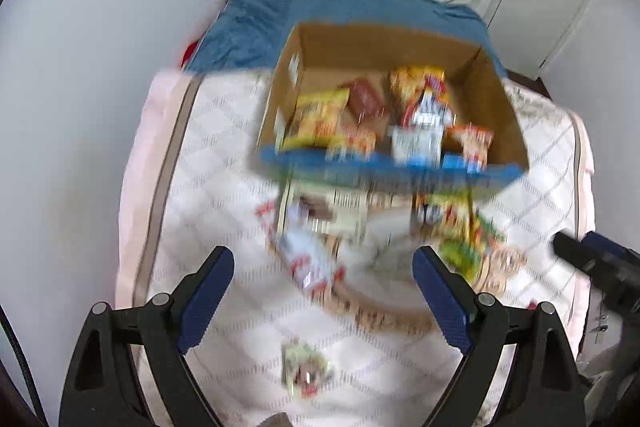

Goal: Organize snacks
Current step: 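Grasp the clear green-printed packet with the left tool while the right tool grasps the red packet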

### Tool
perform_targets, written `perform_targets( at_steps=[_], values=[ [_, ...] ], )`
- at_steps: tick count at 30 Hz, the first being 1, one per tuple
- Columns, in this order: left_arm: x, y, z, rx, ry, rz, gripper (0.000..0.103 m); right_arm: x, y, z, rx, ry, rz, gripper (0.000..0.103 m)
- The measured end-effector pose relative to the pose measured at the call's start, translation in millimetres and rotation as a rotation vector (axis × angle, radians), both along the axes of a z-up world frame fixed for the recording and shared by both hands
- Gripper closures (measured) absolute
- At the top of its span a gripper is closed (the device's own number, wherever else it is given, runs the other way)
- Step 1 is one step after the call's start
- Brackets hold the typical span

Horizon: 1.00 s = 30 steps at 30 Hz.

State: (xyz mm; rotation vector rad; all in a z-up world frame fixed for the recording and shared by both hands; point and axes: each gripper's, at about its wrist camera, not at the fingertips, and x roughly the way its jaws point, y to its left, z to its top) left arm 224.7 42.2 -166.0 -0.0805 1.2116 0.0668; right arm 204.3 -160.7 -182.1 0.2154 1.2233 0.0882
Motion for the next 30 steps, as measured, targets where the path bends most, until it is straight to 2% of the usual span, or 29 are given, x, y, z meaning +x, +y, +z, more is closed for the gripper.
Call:
perform_targets(
  at_steps=[1,3,4,6,7,9,10,12,16,19,20,22,23,26,30],
  values=[
    [-10,1,-6,-0.005,0.012,0.014,0.011,0,0,0,0.000,0.000,0.000,0.003],
    [-28,4,-19,-0.023,0.039,0.043,0.011,-20,-21,-7,0.010,0.010,-0.064,0.003],
    [-35,7,-27,-0.025,0.055,0.055,0.011,-41,-49,-17,0.030,0.030,-0.149,0.003],
    [-46,12,-44,-0.033,0.094,0.075,0.012,-47,-60,-23,0.037,0.041,-0.180,0.003],
    [-50,14,-54,-0.040,0.119,0.083,0.012,-62,-87,-38,0.053,0.077,-0.254,0.003],
    [-57,17,-71,-0.043,0.163,0.089,0.012,-68,-100,-49,0.059,0.103,-0.287,0.003],
    [-60,18,-81,-0.051,0.186,0.093,0.012,-78,-120,-68,0.074,0.146,-0.339,0.003],
    [-66,19,-95,-0.061,0.219,0.099,0.012,-81,-128,-79,0.079,0.167,-0.356,0.003],
    [-74,16,-118,-0.082,0.276,0.099,0.011,-97,-149,-131,0.143,0.261,-0.431,0.003],
    [-77,15,-125,-0.085,0.294,0.096,0.012,-100,-152,-144,0.161,0.272,-0.449,0.004],
    [-77,15,-128,-0.084,0.299,0.096,0.012,-100,-153,-150,0.171,0.277,-0.460,0.006],
    [-76,16,-132,-0.092,0.311,0.102,0.012,-98,-152,-162,0.171,0.283,-0.469,0.019],
    [-77,16,-134,-0.096,0.314,0.106,0.012,-98,-152,-162,0.171,0.283,-0.469,0.034],
    [-77,19,-138,-0.107,0.325,0.113,0.012,-94,-146,-166,0.119,0.282,-0.447,0.053],
    [-78,20,-145,-0.125,0.341,0.117,0.012,-94,-131,-160,0.115,0.258,-0.398,0.055]
  ],
)
